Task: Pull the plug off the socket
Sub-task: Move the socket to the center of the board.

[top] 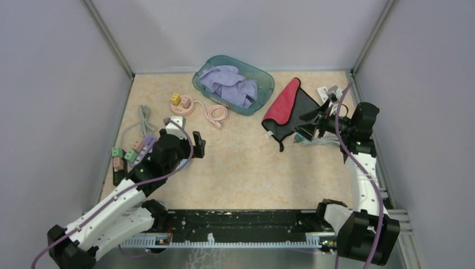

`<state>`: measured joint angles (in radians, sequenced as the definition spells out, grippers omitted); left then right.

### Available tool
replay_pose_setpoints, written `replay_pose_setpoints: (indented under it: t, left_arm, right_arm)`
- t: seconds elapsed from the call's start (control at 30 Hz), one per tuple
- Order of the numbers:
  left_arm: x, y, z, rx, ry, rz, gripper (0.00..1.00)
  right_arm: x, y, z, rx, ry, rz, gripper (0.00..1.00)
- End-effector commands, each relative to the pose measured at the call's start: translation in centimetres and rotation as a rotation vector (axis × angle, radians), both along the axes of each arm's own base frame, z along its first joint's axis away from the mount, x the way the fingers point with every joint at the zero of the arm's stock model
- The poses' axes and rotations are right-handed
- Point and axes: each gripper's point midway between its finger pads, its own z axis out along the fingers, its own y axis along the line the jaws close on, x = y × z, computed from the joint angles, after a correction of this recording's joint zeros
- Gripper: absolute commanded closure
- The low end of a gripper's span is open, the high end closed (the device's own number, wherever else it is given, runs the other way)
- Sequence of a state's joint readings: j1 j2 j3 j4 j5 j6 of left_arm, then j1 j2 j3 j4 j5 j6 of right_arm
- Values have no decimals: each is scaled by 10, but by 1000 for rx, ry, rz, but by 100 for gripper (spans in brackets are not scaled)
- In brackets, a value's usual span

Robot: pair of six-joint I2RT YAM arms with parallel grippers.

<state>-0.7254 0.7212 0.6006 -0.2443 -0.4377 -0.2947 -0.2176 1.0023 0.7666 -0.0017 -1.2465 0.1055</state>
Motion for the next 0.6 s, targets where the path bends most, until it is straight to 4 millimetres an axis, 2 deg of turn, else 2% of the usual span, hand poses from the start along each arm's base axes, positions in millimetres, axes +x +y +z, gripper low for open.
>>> replay_pose_setpoints:
  t: [0.0, 0.13, 0.37, 0.57]
  left_arm:
    - [5, -15, -22, -26, 113, -92, 0]
    - [14, -7, -38, -17, 185, -56, 0]
    - [29, 16, -38, 53, 247, 13, 0]
    - [36, 40, -54, 139, 382, 93, 0]
  right_arm:
    - [-1, 2, 17, -26, -86, 16, 25]
    - [0, 2, 16, -27, -85, 13, 25]
    - [1, 2, 14, -26, -78, 13, 25]
    - [2, 2, 12, -27, -73, 10, 25]
